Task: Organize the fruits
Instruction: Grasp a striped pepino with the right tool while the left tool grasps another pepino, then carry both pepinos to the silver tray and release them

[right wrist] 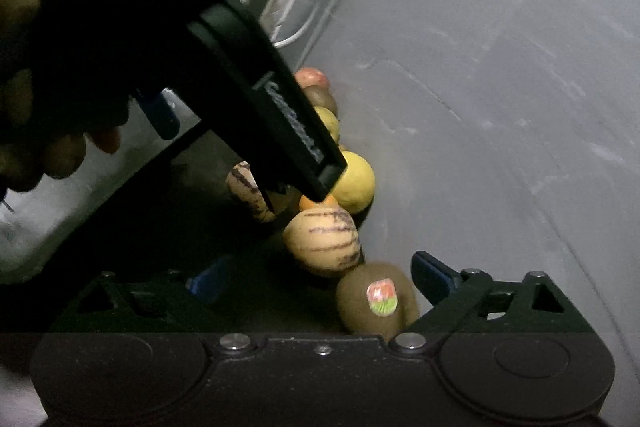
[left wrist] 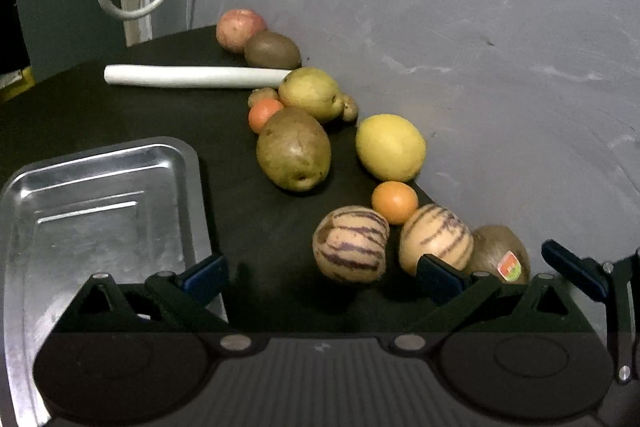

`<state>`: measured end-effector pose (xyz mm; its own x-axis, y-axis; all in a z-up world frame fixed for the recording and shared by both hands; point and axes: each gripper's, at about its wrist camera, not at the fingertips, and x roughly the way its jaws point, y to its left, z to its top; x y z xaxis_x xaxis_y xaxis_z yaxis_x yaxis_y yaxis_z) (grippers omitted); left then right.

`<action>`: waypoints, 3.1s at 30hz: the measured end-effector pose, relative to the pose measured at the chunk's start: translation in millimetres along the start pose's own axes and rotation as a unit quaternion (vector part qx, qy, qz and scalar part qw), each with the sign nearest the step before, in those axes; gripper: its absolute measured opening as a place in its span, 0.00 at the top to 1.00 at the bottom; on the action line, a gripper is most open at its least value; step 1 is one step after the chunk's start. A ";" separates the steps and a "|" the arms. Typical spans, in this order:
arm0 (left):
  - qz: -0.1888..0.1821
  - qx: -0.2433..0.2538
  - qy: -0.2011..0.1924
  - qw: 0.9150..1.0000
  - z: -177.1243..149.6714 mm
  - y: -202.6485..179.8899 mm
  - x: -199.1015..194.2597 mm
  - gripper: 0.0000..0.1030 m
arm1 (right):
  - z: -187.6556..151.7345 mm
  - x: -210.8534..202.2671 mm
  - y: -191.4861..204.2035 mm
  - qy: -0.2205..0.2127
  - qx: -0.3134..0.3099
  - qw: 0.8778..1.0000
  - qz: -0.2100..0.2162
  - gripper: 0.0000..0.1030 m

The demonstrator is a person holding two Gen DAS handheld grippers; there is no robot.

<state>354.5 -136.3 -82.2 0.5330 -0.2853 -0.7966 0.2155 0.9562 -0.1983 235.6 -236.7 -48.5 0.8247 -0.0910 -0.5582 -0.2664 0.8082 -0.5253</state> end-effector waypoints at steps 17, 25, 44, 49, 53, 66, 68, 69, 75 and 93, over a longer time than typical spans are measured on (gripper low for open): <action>-0.044 -0.038 0.026 0.998 9.3 8.1 27.8 0.34 | 18.3 65.8 -9.2 0.041 -0.059 0.997 0.042 0.31; -0.058 -0.053 0.026 0.997 9.4 8.5 28.2 0.51 | 21.3 76.1 -8.3 0.036 -0.069 0.996 0.052 0.48; 0.045 -0.171 -0.069 0.982 13.6 114.3 -42.0 0.52 | 62.7 59.5 19.7 -0.069 -0.048 0.990 0.113 0.48; 0.089 -0.204 -0.084 0.971 12.4 165.7 -47.2 0.52 | 101.5 63.0 50.5 -0.086 -0.037 0.981 0.167 0.48; 0.102 -0.211 -0.092 0.968 12.0 191.8 -42.3 0.52 | 125.5 72.0 75.1 -0.090 -0.041 0.976 0.194 0.48; 0.113 -0.221 -0.090 0.964 -1.0 209.2 -27.8 0.52 | 136.4 92.3 105.2 -0.056 -0.031 0.969 0.239 0.48; 0.115 -0.220 -0.089 0.965 -0.4 209.1 -27.2 0.51 | 137.5 95.4 104.1 -0.054 -0.026 0.969 0.241 0.48; 0.115 -0.219 -0.089 0.965 0.2 208.8 -26.7 0.51 | 137.8 95.7 104.1 -0.053 -0.025 0.969 0.242 0.48; 0.107 -0.228 -0.085 0.964 0.5 210.7 -30.0 0.47 | 137.7 96.4 101.8 -0.049 -0.020 0.969 0.242 0.43; 0.105 -0.194 -0.128 0.967 -15.4 176.6 -97.2 0.01 | 117.7 21.1 61.6 -0.067 0.079 0.973 0.209 0.09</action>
<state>328.1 61.3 -48.6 0.7278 -0.0418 -0.6846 -0.2166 0.9330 -0.2872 295.3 -120.3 -17.0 0.7216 0.3319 -0.6075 -0.5207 0.8386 -0.1602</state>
